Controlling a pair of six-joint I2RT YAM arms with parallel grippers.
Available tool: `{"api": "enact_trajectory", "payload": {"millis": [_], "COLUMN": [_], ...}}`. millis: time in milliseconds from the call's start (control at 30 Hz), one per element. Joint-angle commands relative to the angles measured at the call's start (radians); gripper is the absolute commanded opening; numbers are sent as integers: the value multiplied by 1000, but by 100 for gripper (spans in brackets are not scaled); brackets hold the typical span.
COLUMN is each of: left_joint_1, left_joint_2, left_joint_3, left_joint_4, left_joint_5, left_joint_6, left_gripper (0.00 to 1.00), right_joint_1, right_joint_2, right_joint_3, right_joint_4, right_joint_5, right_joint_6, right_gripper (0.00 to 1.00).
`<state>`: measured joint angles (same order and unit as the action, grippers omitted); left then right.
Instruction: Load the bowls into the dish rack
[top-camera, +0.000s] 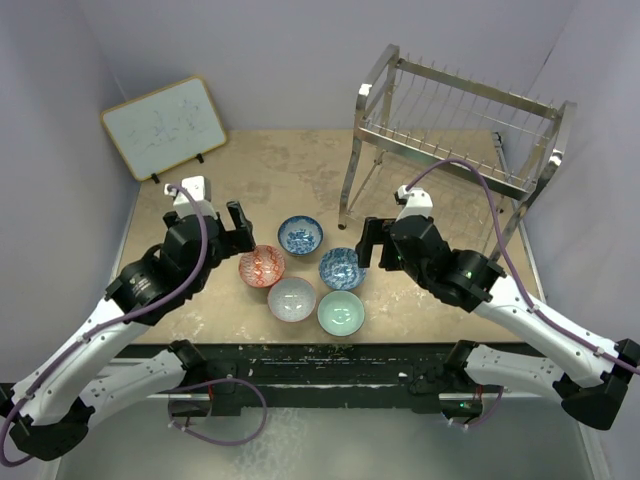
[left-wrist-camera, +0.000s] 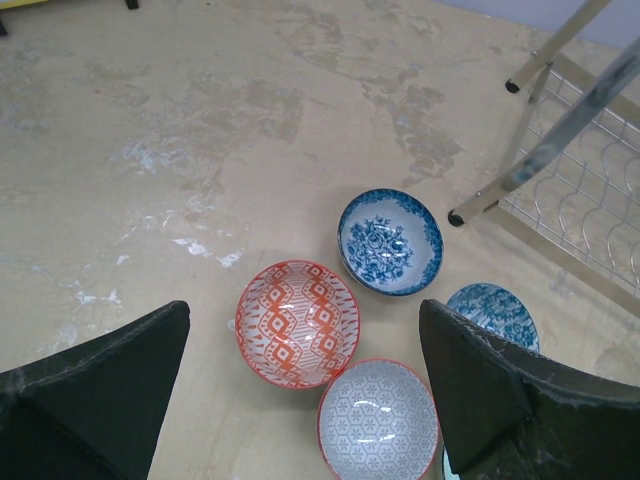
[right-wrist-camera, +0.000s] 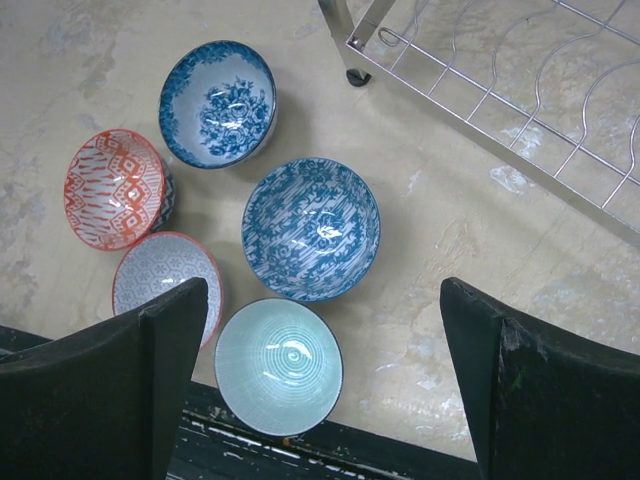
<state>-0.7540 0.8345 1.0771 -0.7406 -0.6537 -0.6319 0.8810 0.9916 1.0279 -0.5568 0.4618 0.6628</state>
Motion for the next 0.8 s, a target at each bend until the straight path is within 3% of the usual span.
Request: {"api": "enact_trajectory", "payload": {"millis": [0,400,600,767], "left_joint_1": [-3,-4,-4,-4], "left_joint_2": [-54,-123,-173,-218], "left_joint_3": [-37,-71,-78,-92], "left_joint_4": [109,73,42,26], "left_joint_5": [87,103,105,108], "left_joint_6": [139,128,113,106], "left_gripper": [99,99,99,99], "right_joint_1": [4,102,102,103], "right_joint_2": [-20,218,359,470], "right_joint_3": [-12,-30,70,93], "right_joint_4": [28,135,188,241], "right_joint_5": [10,-2,-42,-63], "right_joint_6": [-26,-19,-44,-30], "right_gripper": [99,95,83,80]}}
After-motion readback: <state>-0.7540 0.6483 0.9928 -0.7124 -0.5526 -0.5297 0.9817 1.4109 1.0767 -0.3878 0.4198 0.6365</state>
